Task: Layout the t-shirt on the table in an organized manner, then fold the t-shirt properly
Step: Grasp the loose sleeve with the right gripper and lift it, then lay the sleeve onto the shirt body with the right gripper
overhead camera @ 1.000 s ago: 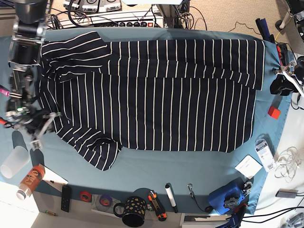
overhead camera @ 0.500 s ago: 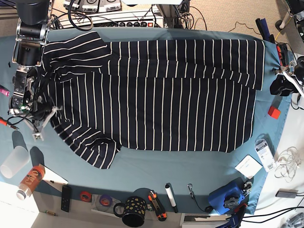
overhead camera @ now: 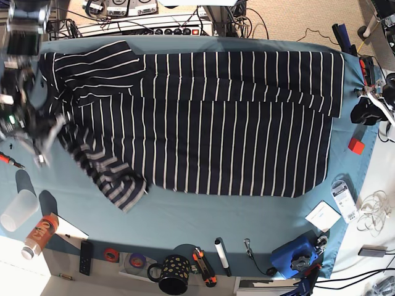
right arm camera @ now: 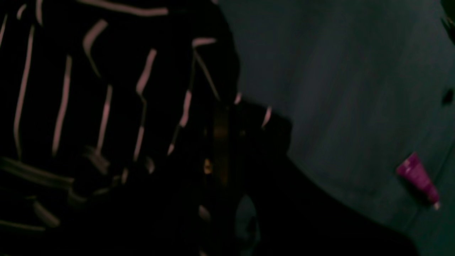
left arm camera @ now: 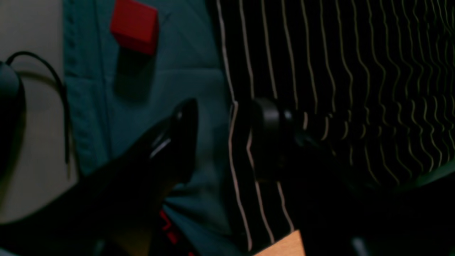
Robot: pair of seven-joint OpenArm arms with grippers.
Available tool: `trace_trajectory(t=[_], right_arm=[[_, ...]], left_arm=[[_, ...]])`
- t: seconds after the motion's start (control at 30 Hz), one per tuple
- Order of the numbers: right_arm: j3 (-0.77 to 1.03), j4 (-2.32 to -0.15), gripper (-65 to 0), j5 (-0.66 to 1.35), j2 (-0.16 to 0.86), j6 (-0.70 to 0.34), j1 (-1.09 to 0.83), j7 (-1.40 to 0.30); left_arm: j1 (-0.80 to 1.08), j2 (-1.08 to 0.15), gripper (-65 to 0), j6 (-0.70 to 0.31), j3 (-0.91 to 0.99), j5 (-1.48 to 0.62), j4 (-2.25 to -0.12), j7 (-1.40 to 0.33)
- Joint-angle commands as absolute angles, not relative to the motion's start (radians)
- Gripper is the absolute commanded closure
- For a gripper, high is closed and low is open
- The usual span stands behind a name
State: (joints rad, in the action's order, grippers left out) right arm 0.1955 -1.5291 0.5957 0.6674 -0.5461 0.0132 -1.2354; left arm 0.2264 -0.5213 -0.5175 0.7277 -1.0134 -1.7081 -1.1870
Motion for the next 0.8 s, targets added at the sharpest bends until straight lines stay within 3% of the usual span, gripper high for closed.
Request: trace_trajectory(t=[0.0,0.2,0.3,0.5,0.6,0.77], right_arm=[[0.242,-1.564,0.0,0.624,0.698,-0.553,-0.006,-1.234],[0.466,-1.681,0.0,0.844,0.69,-0.691,-0.197,-1.236],[0.537,-1.695,0.0,0.863,0.69,-0.698,-0.239,-1.24],[0.545,-1.694,0.0,0.949,0.69,-0.698,-0.248,-1.395],[0.545,-1.694,0.0,1.04,0.69,-0.698,-0.27,-1.396],[0.545,-1.694,0.0,1.028,0.691,-0.698,-0.277,-1.396]], left_arm=[[0.218,-0.546,-25.6,-0.521,0.736,-1.032,-1.721,-1.166],[0.218,-0.545,-25.6,-0.521,0.736,-1.032,-1.722,-1.166],[0.218,-0.545,-25.6,-0.521,0.736,-1.032,-1.722,-1.166],[0.218,-0.542,-25.6,-0.521,0.736,-1.032,-1.721,-1.166],[0.219,-0.54,-25.6,-0.522,0.736,-1.032,-1.721,-1.166],[0.218,-0.541,-25.6,-0.522,0.736,-1.032,-1.721,-1.166]])
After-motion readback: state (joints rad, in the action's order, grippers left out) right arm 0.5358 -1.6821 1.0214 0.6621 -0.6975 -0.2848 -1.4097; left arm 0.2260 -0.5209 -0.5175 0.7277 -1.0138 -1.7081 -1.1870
